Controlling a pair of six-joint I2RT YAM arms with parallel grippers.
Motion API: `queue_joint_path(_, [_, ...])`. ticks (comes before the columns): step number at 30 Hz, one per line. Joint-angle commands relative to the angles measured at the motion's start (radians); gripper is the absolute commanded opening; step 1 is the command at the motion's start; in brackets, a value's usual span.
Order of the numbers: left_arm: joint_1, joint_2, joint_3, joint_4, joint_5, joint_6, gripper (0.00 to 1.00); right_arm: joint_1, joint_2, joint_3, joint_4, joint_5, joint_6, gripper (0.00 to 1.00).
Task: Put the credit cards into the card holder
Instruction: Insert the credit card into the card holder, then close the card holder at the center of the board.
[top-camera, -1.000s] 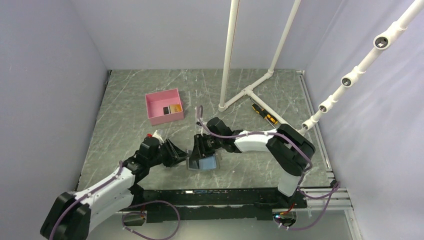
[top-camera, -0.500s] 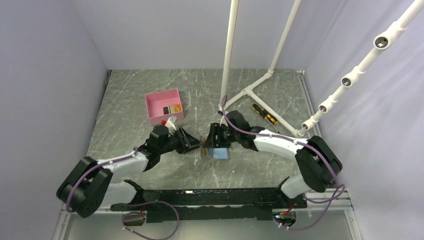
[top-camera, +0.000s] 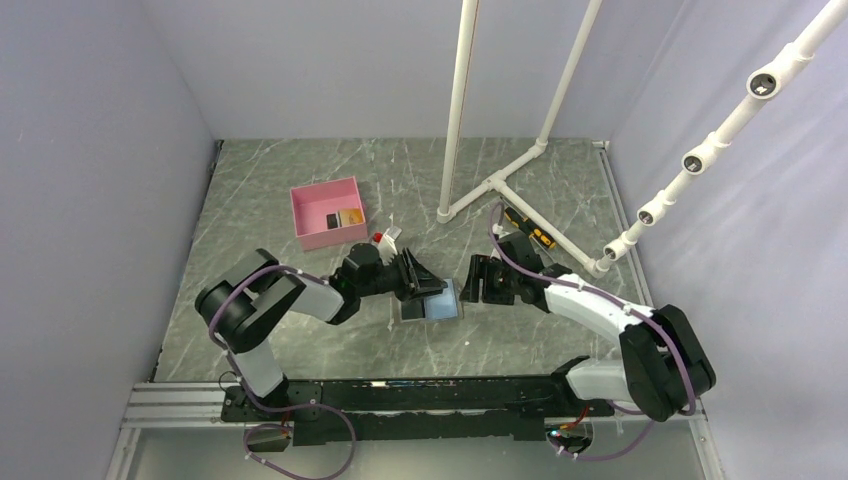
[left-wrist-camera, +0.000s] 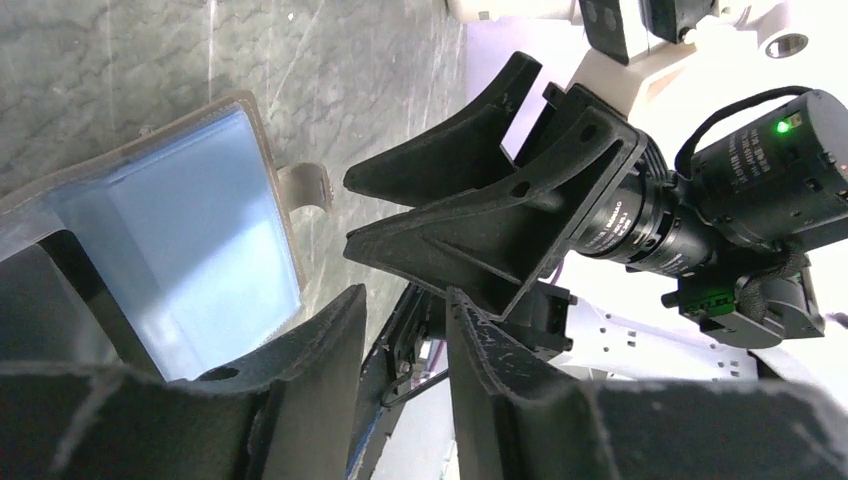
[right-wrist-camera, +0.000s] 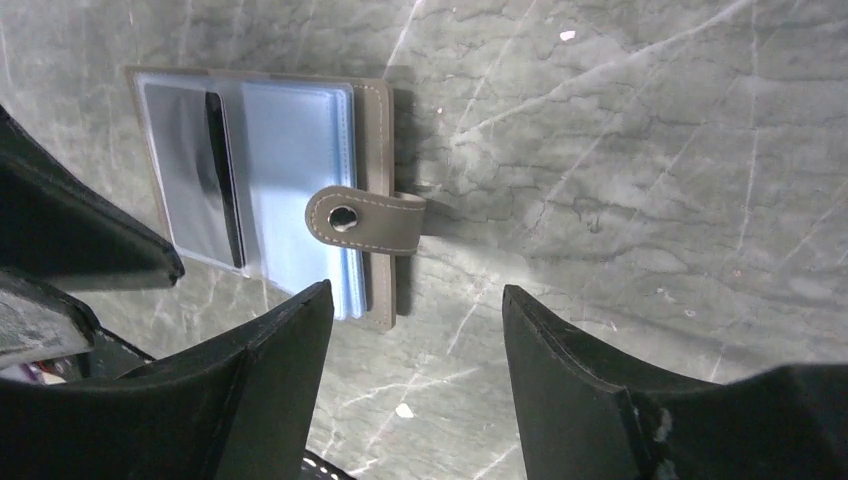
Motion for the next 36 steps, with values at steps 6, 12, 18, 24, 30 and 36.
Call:
queue_joint_path(6, [-0.004, -0.233, 0.094, -0.556, -0.057, 0.246, 0.59, -0.004, -0.047, -0.030, 0.111, -0.096, -0.137, 0.70])
queue_joint_path(12, [-0.002, -0.388, 0.137, -1.077, -0.287, 0.349, 0.72, 0.039, 0.055, 0.043, 0.095, 0.047, -0.110, 0.73])
queue_joint_path(18, [0.022, -0.479, 0.028, -1.076, -0.306, 0.312, 0.79, 0.125, 0.126, 0.109, 0.029, 0.336, -0.042, 0.58])
queue_joint_path(24, [0.080, -0.501, -0.058, -0.967, -0.234, 0.279, 0.78, 0.169, 0.135, 0.122, 0.085, 0.286, -0.075, 0.26])
queue_joint_path(30, [0.177, -0.444, -0.170, -0.705, -0.090, 0.239, 0.79, 0.187, 0.126, 0.152, 0.033, 0.312, -0.064, 0.01])
queue_joint_path(36, [0.177, -0.326, -0.123, -0.682, -0.080, 0.301, 0.79, 0.187, 0.172, 0.141, 0.076, 0.249, -0.076, 0.00])
